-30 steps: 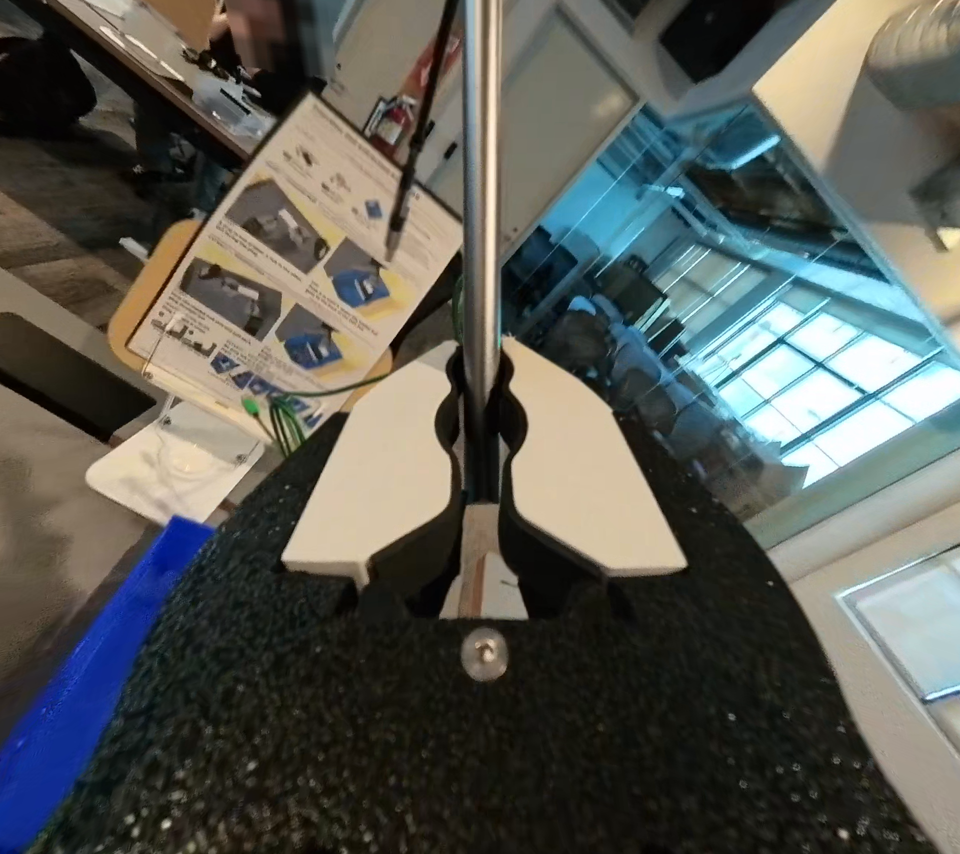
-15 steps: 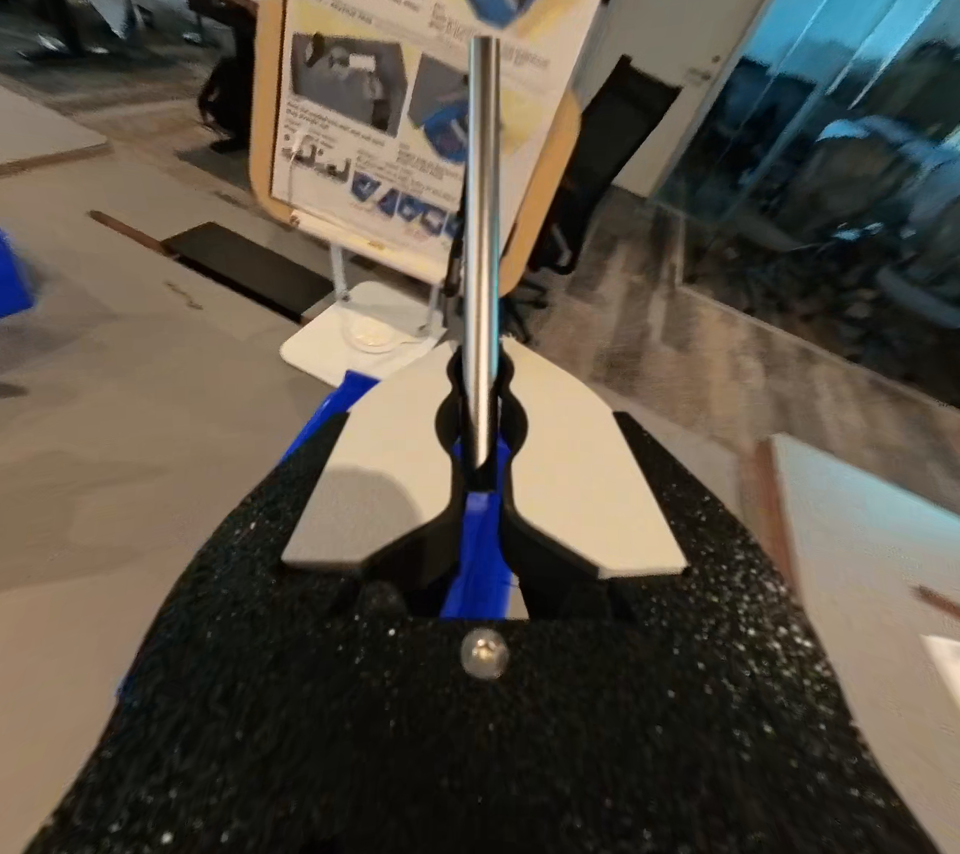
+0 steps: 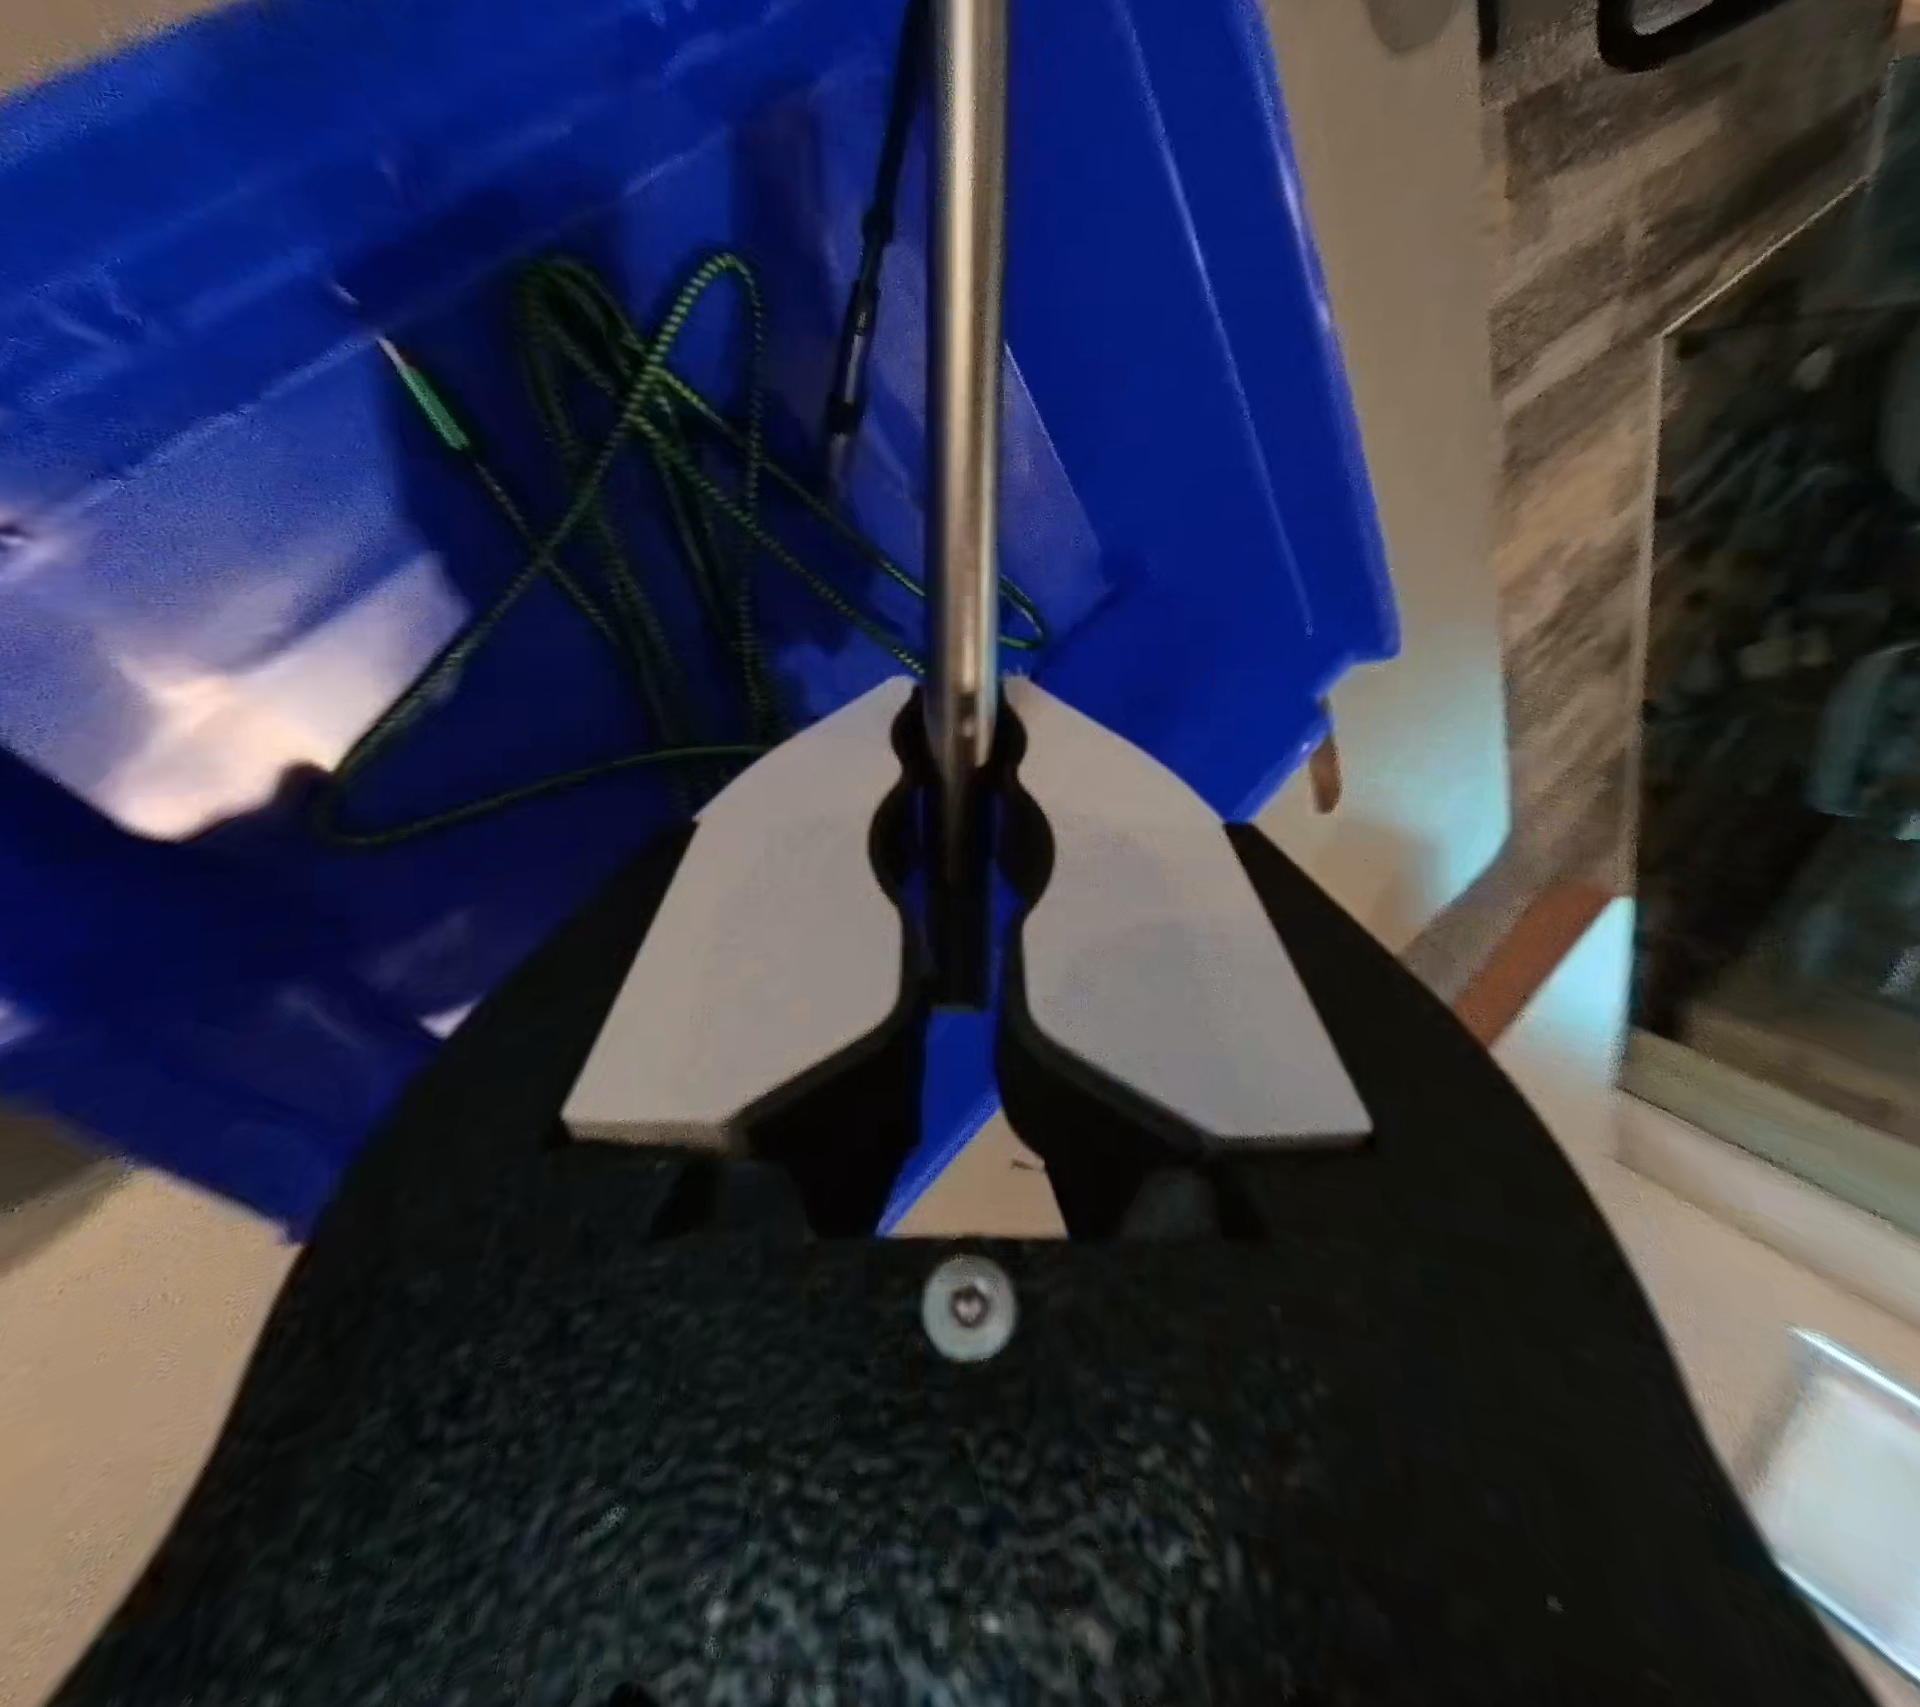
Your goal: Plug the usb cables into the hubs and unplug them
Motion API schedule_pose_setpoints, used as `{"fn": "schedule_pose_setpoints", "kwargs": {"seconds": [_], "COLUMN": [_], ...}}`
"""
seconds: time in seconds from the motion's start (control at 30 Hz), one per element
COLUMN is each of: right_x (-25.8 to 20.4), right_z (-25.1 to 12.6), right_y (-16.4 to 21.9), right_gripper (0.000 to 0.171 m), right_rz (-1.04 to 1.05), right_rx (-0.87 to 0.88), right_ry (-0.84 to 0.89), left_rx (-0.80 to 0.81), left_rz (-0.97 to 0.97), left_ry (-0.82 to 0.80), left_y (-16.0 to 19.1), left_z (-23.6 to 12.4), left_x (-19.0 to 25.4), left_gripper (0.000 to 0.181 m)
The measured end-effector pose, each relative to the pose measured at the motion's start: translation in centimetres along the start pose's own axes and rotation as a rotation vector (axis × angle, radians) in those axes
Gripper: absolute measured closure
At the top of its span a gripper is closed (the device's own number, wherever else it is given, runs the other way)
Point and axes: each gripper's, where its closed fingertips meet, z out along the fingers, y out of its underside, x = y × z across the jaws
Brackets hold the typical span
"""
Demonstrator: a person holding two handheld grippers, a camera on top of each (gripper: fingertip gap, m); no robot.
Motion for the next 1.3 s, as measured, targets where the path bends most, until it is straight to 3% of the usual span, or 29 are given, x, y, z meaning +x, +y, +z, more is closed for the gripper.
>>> {"fn": "schedule_pose_setpoints", "kwargs": {"seconds": [0.2,0.3,0.57,0.83,0.9,1.0,1.17,1.23,1.3], "right_x": [0.6,1.0,2.9,4.1,3.7,2.0,-5.8,-8.8,-10.4], "right_z": [3.9,4.0,-1.1,-7.5,-9.2,-11.8,-15.7,-15.4,-13.2], "right_y": [0.6,0.9,-0.7,-1.2,-2.6,-7.2,-18.7,-21.7,-22.6], "right_gripper": [0.161,0.141,0.113,0.116,0.118,0.123,0.128,0.127,0.131], "right_rz": [-0.235,-0.236,-0.179,-0.088,-0.008,0.169,0.435,0.483,0.522], "right_rx": [-0.229,-0.298,-0.201,-0.166,-0.080,0.187,0.843,1.017,1.079], "right_ry": [0.036,0.051,0.215,0.437,0.459,0.441,0.214,0.198,0.301], "left_rx": [-0.019,-0.016,-0.010,0.000,0.016,0.045,0.074,0.077,0.073], "left_rz": [-0.006,-0.016,-0.006,0.022,0.027,0.058,0.116,0.143,0.182], "left_ry": [-0.003,-0.012,-0.054,-0.134,-0.158,-0.215,-0.291,-0.312,-0.340], "left_y": [0.6,0.7,0.7,0.8,0.5,0.1,-0.2,-0.2,0.0], "left_z": [0.1,0.0,0.0,-0.3,-0.5,-0.9,-1.4,-1.6,-1.7], "left_x": [-0.2,-0.5,-1.1,-2.1,-2.4,-3.1,-3.6,-3.7,-4.0], "left_gripper": [0.106,0.103,0.099,0.099,0.099,0.099,0.099,0.099,0.100]}}
